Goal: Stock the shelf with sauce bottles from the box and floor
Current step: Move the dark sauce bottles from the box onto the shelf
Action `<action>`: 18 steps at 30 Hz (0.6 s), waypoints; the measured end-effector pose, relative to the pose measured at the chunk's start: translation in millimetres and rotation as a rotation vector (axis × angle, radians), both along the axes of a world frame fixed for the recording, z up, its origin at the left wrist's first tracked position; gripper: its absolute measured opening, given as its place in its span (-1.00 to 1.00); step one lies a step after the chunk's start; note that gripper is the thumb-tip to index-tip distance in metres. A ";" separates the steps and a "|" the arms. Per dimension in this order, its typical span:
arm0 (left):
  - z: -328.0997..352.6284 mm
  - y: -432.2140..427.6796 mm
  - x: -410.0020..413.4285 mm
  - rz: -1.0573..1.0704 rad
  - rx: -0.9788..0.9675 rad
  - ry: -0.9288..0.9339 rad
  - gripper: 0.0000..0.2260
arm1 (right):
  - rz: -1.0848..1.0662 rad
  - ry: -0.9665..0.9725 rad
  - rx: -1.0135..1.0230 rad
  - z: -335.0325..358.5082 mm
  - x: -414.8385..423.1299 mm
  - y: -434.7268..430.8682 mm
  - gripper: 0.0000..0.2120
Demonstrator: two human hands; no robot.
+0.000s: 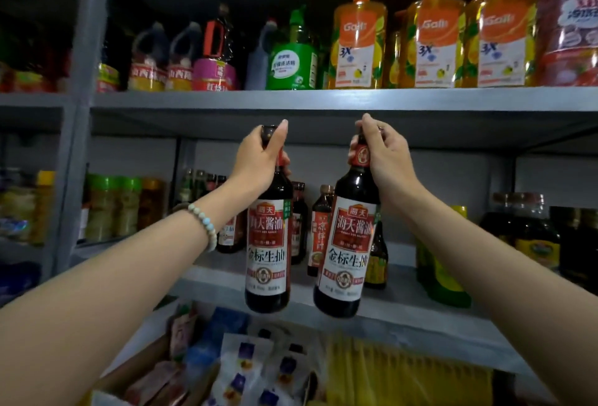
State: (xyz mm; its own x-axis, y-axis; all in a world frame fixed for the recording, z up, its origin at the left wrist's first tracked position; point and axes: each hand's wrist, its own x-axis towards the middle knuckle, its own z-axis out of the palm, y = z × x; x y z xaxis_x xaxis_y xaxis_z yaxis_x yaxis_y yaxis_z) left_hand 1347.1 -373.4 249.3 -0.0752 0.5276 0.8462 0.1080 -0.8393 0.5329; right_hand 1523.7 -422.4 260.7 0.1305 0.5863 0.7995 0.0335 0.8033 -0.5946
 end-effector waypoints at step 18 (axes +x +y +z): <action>-18.6 194.9 -33.3 -0.040 0.026 0.082 -0.65 | -0.190 -0.019 -0.030 -29.6 -68.5 181.9 -0.83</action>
